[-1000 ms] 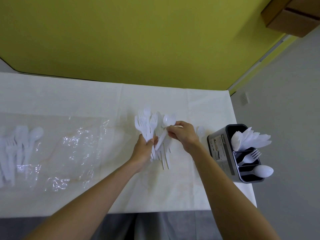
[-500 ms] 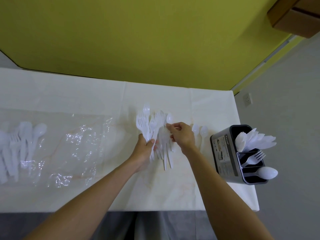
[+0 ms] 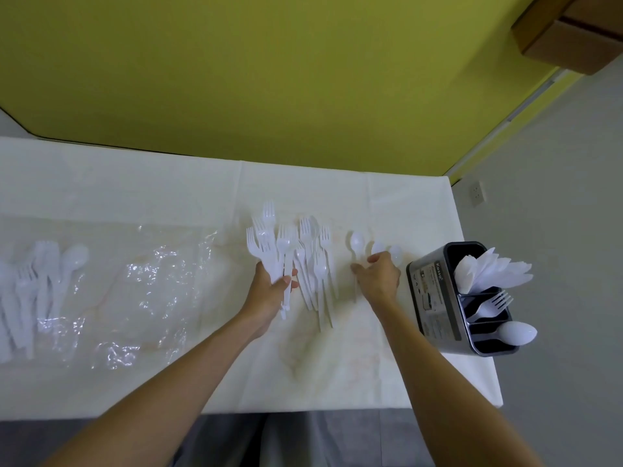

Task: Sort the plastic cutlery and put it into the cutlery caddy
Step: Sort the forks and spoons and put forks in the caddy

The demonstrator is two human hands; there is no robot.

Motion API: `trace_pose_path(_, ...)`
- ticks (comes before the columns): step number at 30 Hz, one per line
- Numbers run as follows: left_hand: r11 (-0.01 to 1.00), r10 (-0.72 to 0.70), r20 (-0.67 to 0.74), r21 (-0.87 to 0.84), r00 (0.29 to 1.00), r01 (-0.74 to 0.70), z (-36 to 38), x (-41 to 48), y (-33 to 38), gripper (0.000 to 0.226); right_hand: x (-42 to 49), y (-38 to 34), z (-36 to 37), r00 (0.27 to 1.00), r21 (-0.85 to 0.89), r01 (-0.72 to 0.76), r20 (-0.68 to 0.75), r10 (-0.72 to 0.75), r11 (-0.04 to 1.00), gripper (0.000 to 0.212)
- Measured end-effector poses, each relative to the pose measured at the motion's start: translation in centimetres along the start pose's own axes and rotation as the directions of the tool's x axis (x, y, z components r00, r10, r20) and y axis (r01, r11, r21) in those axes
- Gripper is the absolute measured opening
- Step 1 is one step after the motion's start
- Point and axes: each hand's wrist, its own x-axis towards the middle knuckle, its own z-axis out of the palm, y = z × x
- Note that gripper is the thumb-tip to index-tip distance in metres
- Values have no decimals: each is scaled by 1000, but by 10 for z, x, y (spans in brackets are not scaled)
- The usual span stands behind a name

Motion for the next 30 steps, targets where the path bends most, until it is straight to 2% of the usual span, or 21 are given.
trace_pose_path(2, 1000, -1, -22, -6, 1000, 1, -1, 0, 0, 34, -4, -6, 4, 996, -32, 94, -9, -94, 995, 26)
trace_pose_path(5, 1000, -4, -37, -8, 999, 3, -4, -1, -2, 37, -7, -19, 20, 980, -126, 177, 117, -163, 976, 16)
trace_pose_path(7, 1000, 0, -39, -11, 999, 0, -6, -1, -4, 38, -6, -21, 28, 977, -118, 144, 175, -123, 982, 15)
trace_pose_path(10, 1000, 5, -30, -7, 1000, -5, -10, -2, -5, 38, -6, -17, 25, 976, -24, 62, 209, -55, 998, 19)
trace_pose_path(13, 1000, 1, -29, -17, 1000, -2, -14, -2, -6, 38, -11, -4, 11, 967, 87, -25, 255, 2, 996, 13)
trace_pose_path(15, 1000, -4, -28, -19, 1000, 3, -15, -2, -7, 39, -18, 6, 5, 932, 59, -64, 361, 39, 996, 9)
trace_pose_path(17, 1000, -5, -24, -16, 1000, 5, -15, -4, -8, 38, -23, 12, 5, 900, -16, -37, 434, 40, 999, 16)
trace_pose_path(20, 1000, -1, -21, -6, 1000, 1, -13, -6, -8, 36, -25, 7, 15, 917, -93, 60, 398, -19, 994, 42)
trace_pose_path(22, 1000, 9, -16, 0, 1000, -9, -13, -8, -8, 35, -25, -1, 23, 937, -161, 113, 347, -51, 980, 49)
trace_pose_path(28, 998, 26, 45, 53, 999, -28, -17, -14, -7, 37, -19, -1, 27, 940, -90, 27, 342, 6, 996, 39)
trace_pose_path(30, 996, 37, 66, 76, 997, -42, -18, -18, -5, 38, -20, 2, 21, 944, -12, -5, 330, 9, 1000, 36)
